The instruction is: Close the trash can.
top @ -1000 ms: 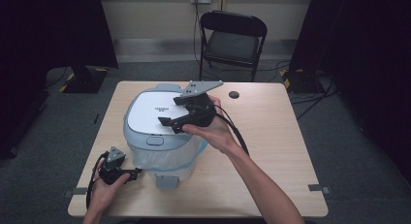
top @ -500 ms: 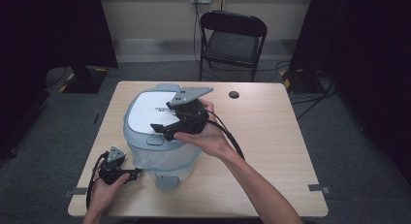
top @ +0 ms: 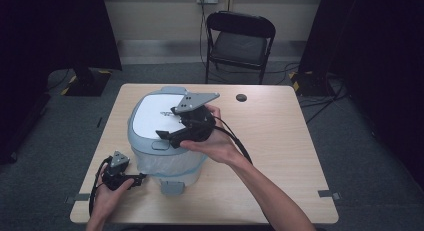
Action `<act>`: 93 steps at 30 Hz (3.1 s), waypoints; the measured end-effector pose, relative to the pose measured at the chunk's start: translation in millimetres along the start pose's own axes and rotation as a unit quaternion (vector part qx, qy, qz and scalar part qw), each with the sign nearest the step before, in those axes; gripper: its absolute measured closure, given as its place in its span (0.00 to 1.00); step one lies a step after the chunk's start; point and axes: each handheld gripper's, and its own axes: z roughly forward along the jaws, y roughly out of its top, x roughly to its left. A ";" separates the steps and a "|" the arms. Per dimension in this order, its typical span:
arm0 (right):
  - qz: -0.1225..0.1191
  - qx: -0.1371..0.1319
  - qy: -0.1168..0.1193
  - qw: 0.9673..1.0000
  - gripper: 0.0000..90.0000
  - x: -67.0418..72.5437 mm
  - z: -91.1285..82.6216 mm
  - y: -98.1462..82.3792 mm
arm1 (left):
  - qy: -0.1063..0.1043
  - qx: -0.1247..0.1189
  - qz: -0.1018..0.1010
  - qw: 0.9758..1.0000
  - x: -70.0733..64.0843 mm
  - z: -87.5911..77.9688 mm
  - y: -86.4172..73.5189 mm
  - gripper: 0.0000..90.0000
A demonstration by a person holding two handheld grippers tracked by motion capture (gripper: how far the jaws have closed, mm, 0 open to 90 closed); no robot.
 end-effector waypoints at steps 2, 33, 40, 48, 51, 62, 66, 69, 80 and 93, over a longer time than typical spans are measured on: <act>-0.005 0.009 -0.004 1.000 0.24 1.2 -0.9 2.5 | 0.000 0.000 0.000 1.000 0.0 0.0 0.0 0.16; 0.061 -0.041 -0.031 0.997 0.21 -25.7 -25.9 1.1 | 0.000 0.000 0.000 1.000 0.0 0.0 0.1 0.16; 0.070 -0.039 -0.051 0.996 0.21 -36.6 -34.7 -2.6 | 0.000 0.001 0.001 1.000 0.2 -0.1 0.1 0.16; 0.079 -0.050 -0.070 0.993 0.22 -47.6 -48.8 -5.9 | 0.001 0.000 0.000 1.000 0.0 0.0 0.1 0.16; 0.082 -0.050 -0.082 0.992 0.22 -53.8 -55.1 -9.7 | 0.000 0.000 0.000 1.000 0.0 0.0 0.1 0.16; 0.107 -0.062 -0.132 0.983 0.22 -69.7 -76.2 -23.5 | 0.000 0.001 0.001 1.000 0.1 -0.1 0.1 0.16; 0.115 -0.059 -0.150 0.980 0.21 -75.1 -84.1 -31.1 | 0.000 0.000 0.000 1.000 0.0 0.0 0.1 0.16; 0.122 -0.058 -0.161 0.978 0.21 -77.7 -88.4 -39.3 | 0.000 0.000 0.000 1.000 0.0 0.0 0.1 0.16; 0.149 -0.030 -0.197 0.969 0.21 -88.7 -105.5 -72.1 | 0.000 0.000 0.000 1.000 -0.1 0.0 0.0 0.16; 0.192 -0.017 -0.228 0.954 0.21 -100.4 -123.1 -119.0 | 0.002 0.000 0.000 1.000 -0.2 0.0 0.0 0.16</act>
